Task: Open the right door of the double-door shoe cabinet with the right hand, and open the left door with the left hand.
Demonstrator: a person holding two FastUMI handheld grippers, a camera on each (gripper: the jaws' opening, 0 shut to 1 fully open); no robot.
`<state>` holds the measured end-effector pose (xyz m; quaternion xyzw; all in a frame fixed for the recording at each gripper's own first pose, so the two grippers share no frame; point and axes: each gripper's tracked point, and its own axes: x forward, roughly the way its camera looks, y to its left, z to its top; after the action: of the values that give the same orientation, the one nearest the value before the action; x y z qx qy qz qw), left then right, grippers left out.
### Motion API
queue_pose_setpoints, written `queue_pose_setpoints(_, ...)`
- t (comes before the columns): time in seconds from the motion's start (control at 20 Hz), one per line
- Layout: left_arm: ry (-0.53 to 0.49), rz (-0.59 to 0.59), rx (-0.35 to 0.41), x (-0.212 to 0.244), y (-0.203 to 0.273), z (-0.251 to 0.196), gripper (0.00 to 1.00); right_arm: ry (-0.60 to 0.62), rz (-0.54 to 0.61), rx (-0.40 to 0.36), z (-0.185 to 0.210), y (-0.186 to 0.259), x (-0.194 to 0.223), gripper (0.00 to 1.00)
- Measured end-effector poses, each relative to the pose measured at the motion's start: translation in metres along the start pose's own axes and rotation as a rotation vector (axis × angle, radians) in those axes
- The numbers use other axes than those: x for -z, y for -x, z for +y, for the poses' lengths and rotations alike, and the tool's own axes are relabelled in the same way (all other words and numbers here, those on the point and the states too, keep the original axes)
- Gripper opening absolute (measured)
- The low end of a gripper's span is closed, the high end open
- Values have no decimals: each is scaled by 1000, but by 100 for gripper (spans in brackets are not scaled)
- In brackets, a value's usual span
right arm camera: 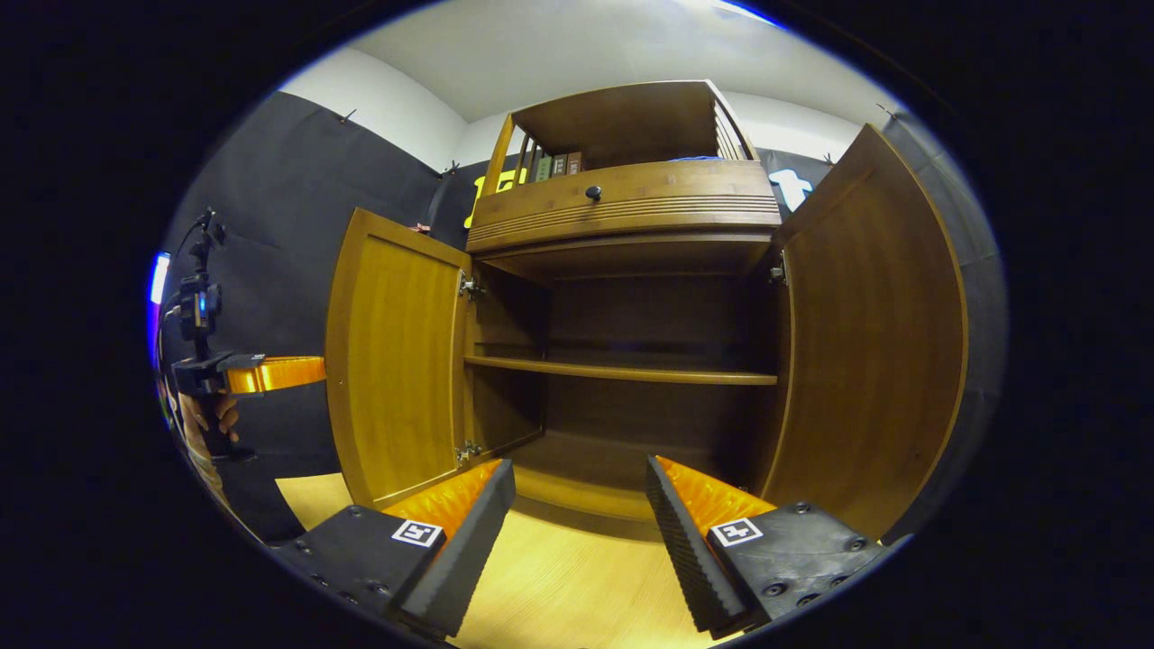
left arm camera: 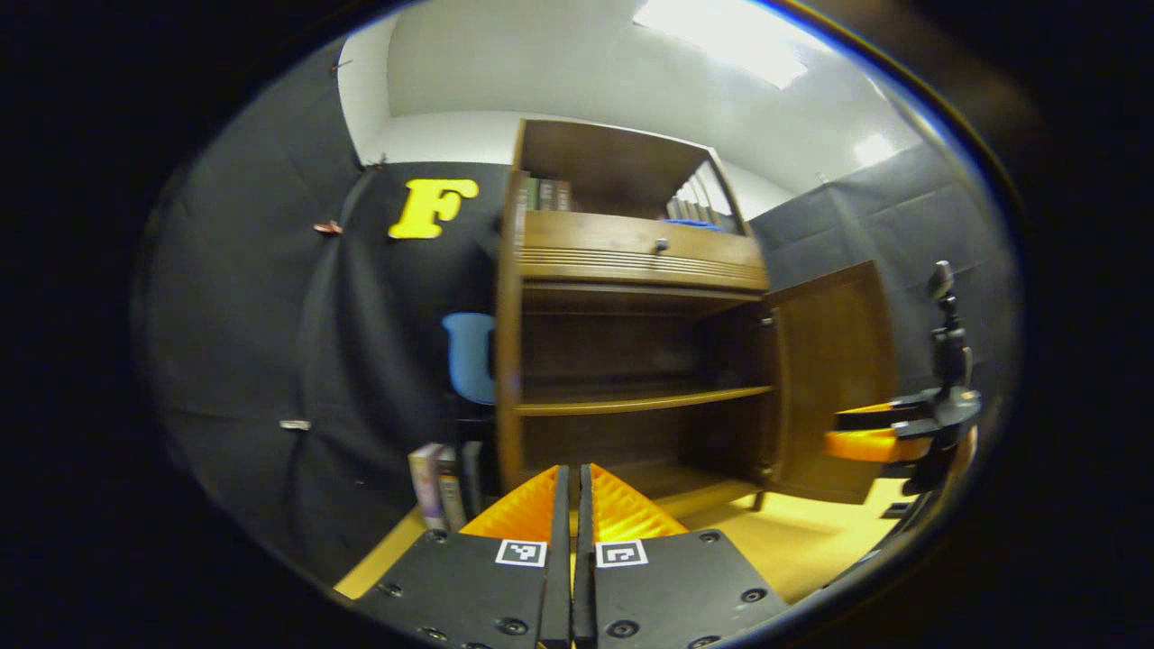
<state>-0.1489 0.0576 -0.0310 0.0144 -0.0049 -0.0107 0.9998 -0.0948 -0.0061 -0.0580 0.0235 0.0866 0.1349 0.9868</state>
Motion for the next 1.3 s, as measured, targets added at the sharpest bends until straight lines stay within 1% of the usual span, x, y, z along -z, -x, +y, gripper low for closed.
queue_pose_setpoints(0.15,70,38,70,11,-21,-25,6,-2,-13,61,-16,-10,-3,93)
queue_pose_setpoints(0.2,87,43,92,11,-31,-35,10,0,-13,81,-21,-13,-4,92)
queue_pose_setpoints(0.25,93,39,99,11,-39,-40,10,7,-14,103,-27,-15,-5,93)
queue_pose_setpoints(0.3,91,33,94,7,-48,-42,7,15,-15,127,-33,-18,-6,93)
queue_pose_setpoints(0.35,86,30,80,6,-57,-41,7,21,-16,145,-39,-20,-7,93)
queue_pose_setpoints(0.4,80,24,65,3,-67,-41,8,21,-20,161,-43,-21,-8,94)
queue_pose_setpoints(0.45,67,22,59,1,-77,-44,12,17,-24,170,-46,-23,-10,93)
queue_pose_setpoints(0.55,24,15,35,-2,-92,-49,43,2,-33,185,-50,-26,-13,94)
queue_pose_setpoints(0.7,-45,-10,-28,-7,-108,-52,89,-1,-39,213,-56,-30,-13,94)
queue_pose_setpoints(0.75,-57,-17,-44,-8,-113,-54,90,1,-39,222,-58,-31,-14,95)
queue_pose_setpoints(0.8,-60,-19,-52,-9,-117,-58,96,2,-38,232,-60,-33,-14,98)
queue_pose_setpoints(0.85,-63,-16,-54,-7,-120,-63,97,1,-36,241,-62,-33,-13,98)
queue_pose_setpoints(0.95,-76,-15,-70,-6,-125,-66,96,-1,-34,241,-63,-35,-14,98)
queue_pose_setpoints(1.05,-78,-4,-85,-3,-129,-68,97,-5,-42,241,-63,-35,-19,98)
queue_pose_setpoints(1.1,-71,-3,-86,-3,-131,-69,95,-7,-49,243,-65,-35,-22,98)
queue_pose_setpoints(1.25,-42,5,-80,-3,-134,-71,95,-32,-64,248,-67,-37,-31,98)
queue_pose_setpoints(1.3,-36,7,-81,-2,-135,-71,96,-37,-68,252,-68,-38,-34,93)
